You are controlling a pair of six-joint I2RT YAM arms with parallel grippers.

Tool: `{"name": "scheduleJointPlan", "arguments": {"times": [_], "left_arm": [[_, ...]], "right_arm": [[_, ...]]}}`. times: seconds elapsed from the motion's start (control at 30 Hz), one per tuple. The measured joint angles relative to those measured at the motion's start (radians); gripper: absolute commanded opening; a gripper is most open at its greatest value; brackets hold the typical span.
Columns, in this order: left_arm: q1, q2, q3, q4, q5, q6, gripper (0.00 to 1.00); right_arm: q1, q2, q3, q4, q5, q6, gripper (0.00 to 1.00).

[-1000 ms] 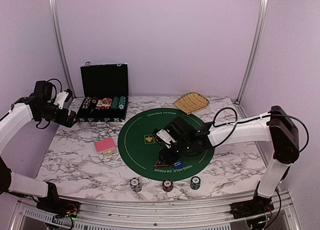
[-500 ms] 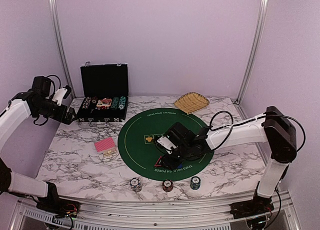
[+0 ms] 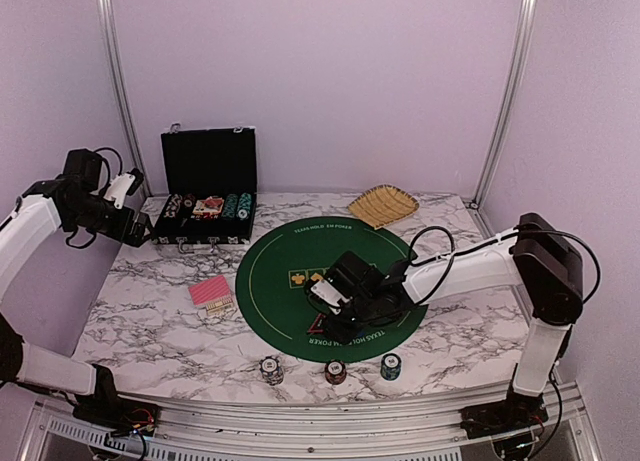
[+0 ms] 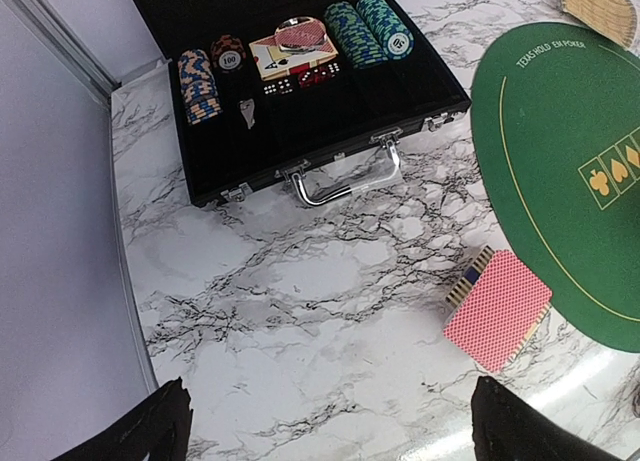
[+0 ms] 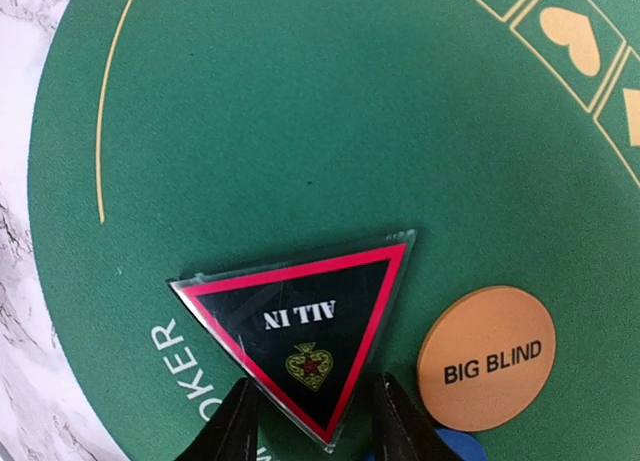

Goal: Distribute texas hold em gaming equipment

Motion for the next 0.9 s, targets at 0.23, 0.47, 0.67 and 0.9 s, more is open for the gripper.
{"name": "scheduleJointPlan", "arguments": {"times": [0.23, 0.47, 0.67, 0.9], "left_arm": [[0.000, 0.003, 0.006, -0.003, 0.021, 0.000, 0.99], [0.000, 0.003, 0.011, -0.007, 0.023, 0.000, 0.99], [0.000, 0.003, 0.018, -0.014, 0.022, 0.000, 0.99], [0.000, 0.007, 0.031, -0.021, 0.018, 0.000, 0.99]], "right_arm": [[0.011, 0.038, 0.047, -0.001, 0.012, -0.002, 0.32], [0.012, 0.092, 0.116, 0.000, 0.014, -0.004, 0.24], [0.013, 0.158, 0.200, 0.008, 0.016, -0.004, 0.24], [0.016, 0.264, 0.338, 0.026, 0.034, 0.004, 0.24]]}}
